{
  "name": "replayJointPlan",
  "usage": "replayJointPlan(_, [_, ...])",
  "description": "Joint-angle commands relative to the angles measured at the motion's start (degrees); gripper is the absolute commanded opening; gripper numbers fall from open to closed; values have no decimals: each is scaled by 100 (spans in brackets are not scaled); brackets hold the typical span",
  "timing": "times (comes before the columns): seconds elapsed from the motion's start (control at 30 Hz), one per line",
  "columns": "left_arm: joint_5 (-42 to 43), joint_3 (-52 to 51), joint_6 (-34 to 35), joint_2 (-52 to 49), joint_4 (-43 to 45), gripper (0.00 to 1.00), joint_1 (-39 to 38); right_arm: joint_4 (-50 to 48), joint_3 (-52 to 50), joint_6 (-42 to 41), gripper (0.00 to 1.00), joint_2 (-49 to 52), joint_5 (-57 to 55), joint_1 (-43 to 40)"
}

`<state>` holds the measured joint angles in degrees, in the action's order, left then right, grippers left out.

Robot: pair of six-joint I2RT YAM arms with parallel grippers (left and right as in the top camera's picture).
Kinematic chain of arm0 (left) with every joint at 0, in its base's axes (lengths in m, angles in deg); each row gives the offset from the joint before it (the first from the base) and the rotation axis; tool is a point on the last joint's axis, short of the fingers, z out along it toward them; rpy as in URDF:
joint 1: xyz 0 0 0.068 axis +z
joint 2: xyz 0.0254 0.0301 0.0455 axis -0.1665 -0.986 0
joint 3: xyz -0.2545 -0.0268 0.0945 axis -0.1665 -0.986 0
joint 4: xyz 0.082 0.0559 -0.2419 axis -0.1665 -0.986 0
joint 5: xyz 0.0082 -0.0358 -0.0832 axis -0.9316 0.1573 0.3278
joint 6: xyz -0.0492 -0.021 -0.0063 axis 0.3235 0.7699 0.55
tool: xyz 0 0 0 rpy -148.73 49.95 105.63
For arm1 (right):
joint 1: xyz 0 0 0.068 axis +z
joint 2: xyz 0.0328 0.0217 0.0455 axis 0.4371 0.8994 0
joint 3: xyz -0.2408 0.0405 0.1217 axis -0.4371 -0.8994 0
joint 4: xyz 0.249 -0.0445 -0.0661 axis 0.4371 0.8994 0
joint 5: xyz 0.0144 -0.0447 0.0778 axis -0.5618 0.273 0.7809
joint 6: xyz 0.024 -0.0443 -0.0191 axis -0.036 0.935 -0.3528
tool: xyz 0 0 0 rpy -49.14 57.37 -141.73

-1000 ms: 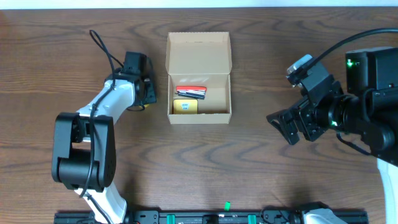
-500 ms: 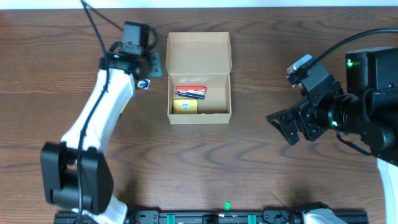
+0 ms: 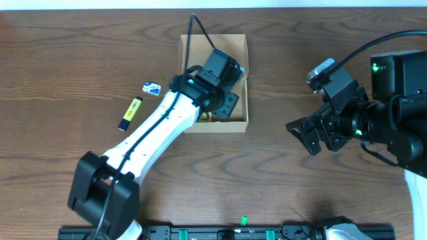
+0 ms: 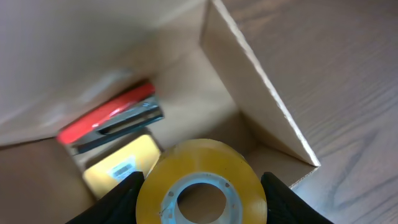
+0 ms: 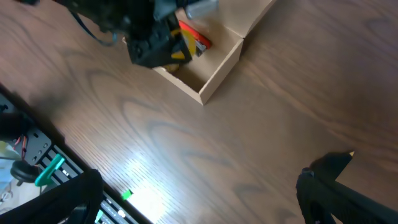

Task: Pack container
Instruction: 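Carry the tape roll into the box and lower it with left gripper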

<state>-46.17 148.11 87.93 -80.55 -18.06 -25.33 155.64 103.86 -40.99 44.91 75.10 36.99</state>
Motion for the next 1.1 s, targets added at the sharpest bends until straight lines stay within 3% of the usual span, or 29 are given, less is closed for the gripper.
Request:
replayJointPlan(0.0, [107,85,-269,-243,39,6,-48,7,9,63,99,-2,-15,22])
replayJointPlan(1.07, [186,85,688,-457,546,6,-42,7,9,63,99,-2,-15,22])
